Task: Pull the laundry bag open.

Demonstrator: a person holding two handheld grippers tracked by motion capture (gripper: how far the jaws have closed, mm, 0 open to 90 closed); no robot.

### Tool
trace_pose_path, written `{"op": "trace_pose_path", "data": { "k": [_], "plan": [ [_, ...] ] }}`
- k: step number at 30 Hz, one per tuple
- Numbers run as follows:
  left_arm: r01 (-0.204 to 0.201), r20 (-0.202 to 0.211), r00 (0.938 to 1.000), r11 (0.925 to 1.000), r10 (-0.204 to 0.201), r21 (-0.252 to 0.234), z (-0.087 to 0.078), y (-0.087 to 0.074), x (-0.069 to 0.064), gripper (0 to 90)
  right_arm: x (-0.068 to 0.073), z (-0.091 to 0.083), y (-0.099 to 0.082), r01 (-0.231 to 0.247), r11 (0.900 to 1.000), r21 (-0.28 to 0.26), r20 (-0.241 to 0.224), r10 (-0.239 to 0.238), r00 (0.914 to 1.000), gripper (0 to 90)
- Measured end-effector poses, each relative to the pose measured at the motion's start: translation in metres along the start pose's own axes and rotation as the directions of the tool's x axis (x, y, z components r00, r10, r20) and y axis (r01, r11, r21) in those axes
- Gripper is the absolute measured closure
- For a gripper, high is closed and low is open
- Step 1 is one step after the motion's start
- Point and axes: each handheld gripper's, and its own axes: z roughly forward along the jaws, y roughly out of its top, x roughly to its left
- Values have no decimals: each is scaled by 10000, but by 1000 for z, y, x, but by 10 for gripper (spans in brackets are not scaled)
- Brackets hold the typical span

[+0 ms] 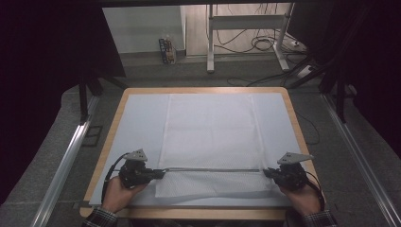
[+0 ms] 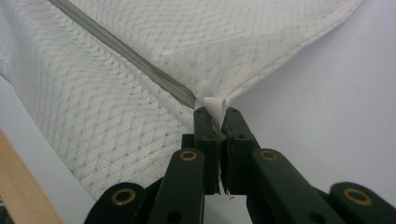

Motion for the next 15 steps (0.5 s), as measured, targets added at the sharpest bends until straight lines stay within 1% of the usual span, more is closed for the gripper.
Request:
{"op": "trace_pose_path", "data": {
  "k": [2,7,9,10,11,12,14,15],
  "plan": [
    [49,-46,10000,10000,-49,15,-2,-3,0,874,1,0,0,69,10000,39,14,-69,10000,855],
    [111,-63,9999,9999,-111,18,-4,-7,0,874,1,1,0,36,10000,46,-51,-36,10000,856],
    [120,-157,9998,9999,-119,31,-6,-8,0,874,2,1,0,99,9999,80,21,-99,9999,856],
    [153,-214,9997,9999,-152,14,-6,-8,1,875,2,1,0,11,10000,91,-18,-11,10000,856],
    [165,-198,9997,9999,-165,11,-7,-9,1,874,2,1,0,74,9999,90,43,-75,10000,856],
    [204,-276,9994,9998,-203,4,-7,-9,1,874,2,1,0,62,10000,72,6,-62,10000,856],
    [255,-296,9992,9997,-255,-15,-9,-11,2,875,2,0,0,111,9999,109,50,-112,9999,856],
    [279,-275,9992,9996,-280,-42,-10,-12,2,874,2,1,0,59,9999,98,26,-59,10000,856]
  ]
}}
